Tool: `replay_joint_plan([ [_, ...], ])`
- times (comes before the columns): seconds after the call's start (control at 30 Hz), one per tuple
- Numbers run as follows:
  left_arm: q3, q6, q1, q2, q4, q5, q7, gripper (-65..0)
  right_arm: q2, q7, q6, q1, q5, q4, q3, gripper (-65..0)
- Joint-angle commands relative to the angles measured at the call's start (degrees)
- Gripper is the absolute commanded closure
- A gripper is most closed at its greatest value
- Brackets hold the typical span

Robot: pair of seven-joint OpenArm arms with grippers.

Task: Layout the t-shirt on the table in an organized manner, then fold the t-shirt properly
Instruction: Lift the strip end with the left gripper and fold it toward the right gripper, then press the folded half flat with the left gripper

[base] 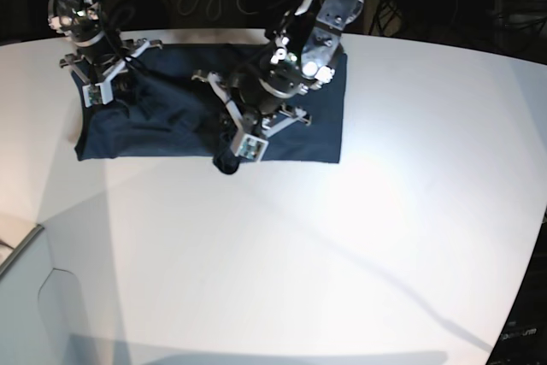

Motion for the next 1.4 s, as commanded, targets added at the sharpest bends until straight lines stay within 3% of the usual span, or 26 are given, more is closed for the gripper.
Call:
replay_joint_plan([
  [0.0, 0.27, -0.42, -0.52, 0.71, 0.58, -0.54, -1.03, -0.9, 0.27, -0.39, 0.13, -0.04, -0.24, 0.50, 0.09, 0.0],
  [0.1, 1.50, -0.42, -0.52, 0.53, 0.23, -0.54, -0.94, -8.1, 0.27, -0.39, 0.13, -0.04, -0.24, 0.50, 0.09, 0.0],
  [0.27, 4.84, -0.42, -0.52, 0.18, 0.32, -0.54, -0.94, -31.8, 0.27, -0.48, 0.13, -0.04, -0.24, 0.50, 0.09, 0.0],
  [0.33, 5.11, -0.51, -0.17, 0.18, 1.02, -0.62, -1.12, -37.5, 0.27, -0.48, 0.13, -0.04, -0.24, 0.50, 0.09, 0.0],
  [0.5, 4.84, -0.68, 0.36, -0.08, 6.03, -0.62, -1.38, -38.0, 0.27, -0.48, 0.13, -0.21, -0.24, 0.58, 0.09, 0.0],
  [0.77, 1.85, -0.42, 4.32, -7.11, 19.22, -0.62, -1.38, -38.0, 0.27, -0.48, 0.13, -0.21, -0.24, 0.58, 0.09, 0.0],
  [1.0, -7.55, -0.59, 6.43, -7.99, 15.53, -0.62, -1.12, -38.0, 0.27, -0.48, 0.13, -0.12, -0.24, 0.58, 0.09, 0.0],
  [1.1, -8.26, -0.77, 6.52, -7.99, 13.77, -0.62, -1.12, -37.9, 0.27, -0.48, 0.13, -0.12, -0.24, 0.58, 0.09, 0.0],
  [1.2, -5.88, -0.95, 6.34, -7.55, 10.96, -0.71, -1.03, -37.9, 0.18, -0.48, 0.13, -0.04, -0.24, 0.58, 0.09, 0.0],
  [1.37, 5.28, -0.95, 3.79, -7.99, 5.07, -0.71, -1.03, -37.9, 0.18, -0.48, 0.13, -0.04, -0.24, 0.58, 0.09, 0.0],
])
